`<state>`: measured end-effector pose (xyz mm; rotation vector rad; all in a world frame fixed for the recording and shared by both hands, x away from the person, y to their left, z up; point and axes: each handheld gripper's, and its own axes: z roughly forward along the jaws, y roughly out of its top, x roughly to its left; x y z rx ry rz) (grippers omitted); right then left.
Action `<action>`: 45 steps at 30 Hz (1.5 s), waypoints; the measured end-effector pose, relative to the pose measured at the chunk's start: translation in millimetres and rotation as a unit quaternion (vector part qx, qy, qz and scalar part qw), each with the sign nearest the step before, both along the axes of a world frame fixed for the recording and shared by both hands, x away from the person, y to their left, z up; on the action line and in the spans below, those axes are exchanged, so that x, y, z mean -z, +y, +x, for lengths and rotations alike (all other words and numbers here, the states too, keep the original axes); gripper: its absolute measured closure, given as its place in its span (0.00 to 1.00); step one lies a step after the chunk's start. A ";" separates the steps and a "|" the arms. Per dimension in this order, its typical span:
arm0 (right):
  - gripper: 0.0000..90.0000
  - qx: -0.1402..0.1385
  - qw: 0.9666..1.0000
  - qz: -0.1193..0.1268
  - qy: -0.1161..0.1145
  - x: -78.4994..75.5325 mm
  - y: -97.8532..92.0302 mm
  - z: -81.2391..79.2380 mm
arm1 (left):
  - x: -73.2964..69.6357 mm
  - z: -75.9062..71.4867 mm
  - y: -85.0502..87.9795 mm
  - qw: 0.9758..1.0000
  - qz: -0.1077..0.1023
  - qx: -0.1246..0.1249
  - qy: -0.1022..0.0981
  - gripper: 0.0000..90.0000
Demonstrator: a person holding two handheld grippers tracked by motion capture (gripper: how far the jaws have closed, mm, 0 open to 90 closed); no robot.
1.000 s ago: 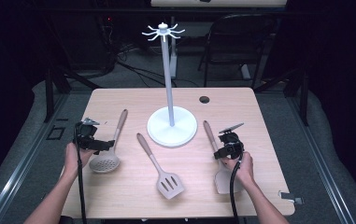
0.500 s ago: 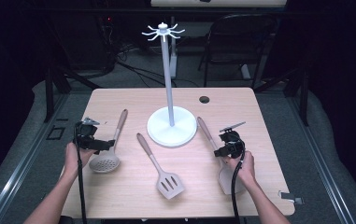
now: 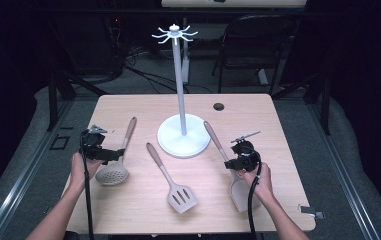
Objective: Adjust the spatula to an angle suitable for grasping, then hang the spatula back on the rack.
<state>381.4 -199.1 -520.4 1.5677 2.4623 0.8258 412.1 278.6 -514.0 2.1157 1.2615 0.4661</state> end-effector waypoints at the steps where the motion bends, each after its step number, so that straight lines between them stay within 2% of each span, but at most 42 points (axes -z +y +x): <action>1: 0.88 -0.004 1.000 -0.014 -0.001 -2.7 -0.5 -0.9 | -0.2 -0.4 -0.9 1.000 -0.001 -0.001 0.000 0.00; 2: 0.88 -0.007 1.000 -0.002 -0.009 -2.8 1.6 -2.8 | -1.0 -0.8 -1.5 1.000 -0.001 0.001 0.001 0.00; 7: 0.88 -0.022 1.000 0.004 -0.018 -5.6 8.4 -7.7 | -2.4 -1.6 -5.7 1.000 -0.002 0.003 -0.005 0.00; 11: 0.88 -0.037 0.999 0.001 -0.021 -6.9 13.2 -9.9 | -3.4 -1.8 -9.8 1.000 -0.001 0.005 -0.001 0.00; 14: 0.88 -0.041 0.999 -0.002 -0.027 -7.7 18.7 -11.9 | -4.3 -1.6 -12.7 1.000 -0.016 0.007 0.002 0.00; 16: 0.88 -0.046 0.999 -0.002 -0.029 -7.8 22.3 -13.2 | -5.2 -1.8 -15.2 1.000 -0.016 0.012 0.002 0.00; 20: 0.88 -0.059 0.998 -0.002 -0.037 -10.5 28.1 -16.1 | -7.0 -3.5 -20.4 1.000 -0.014 0.018 -0.001 0.00; 23: 0.88 -0.066 0.996 -0.009 -0.052 -12.9 30.5 -17.4 | -9.4 -5.0 -25.8 0.999 -0.029 0.018 -0.009 0.00; 29: 0.88 -0.073 0.995 -0.010 -0.062 -14.6 35.6 -18.5 | -14.6 -7.2 -44.2 0.998 -0.051 0.037 -0.014 0.00; 34: 0.88 -0.083 0.994 -0.017 -0.068 -17.0 41.9 -17.7 | -19.9 -8.2 -66.0 0.997 -0.058 0.057 -0.018 0.00; 38: 0.88 -0.086 0.993 -0.014 -0.075 -18.6 45.3 -17.3 | -23.3 -7.5 -74.4 0.996 -0.060 0.067 -0.024 0.00; 41: 0.88 -0.083 0.993 -0.014 -0.082 -19.8 47.4 -16.1 | -27.3 -6.0 -85.6 0.994 -0.076 0.078 -0.028 0.00; 45: 0.88 -0.088 0.992 -0.018 -0.088 -21.8 48.2 -14.5 | -29.7 -5.3 -94.9 0.992 -0.082 0.095 -0.022 0.00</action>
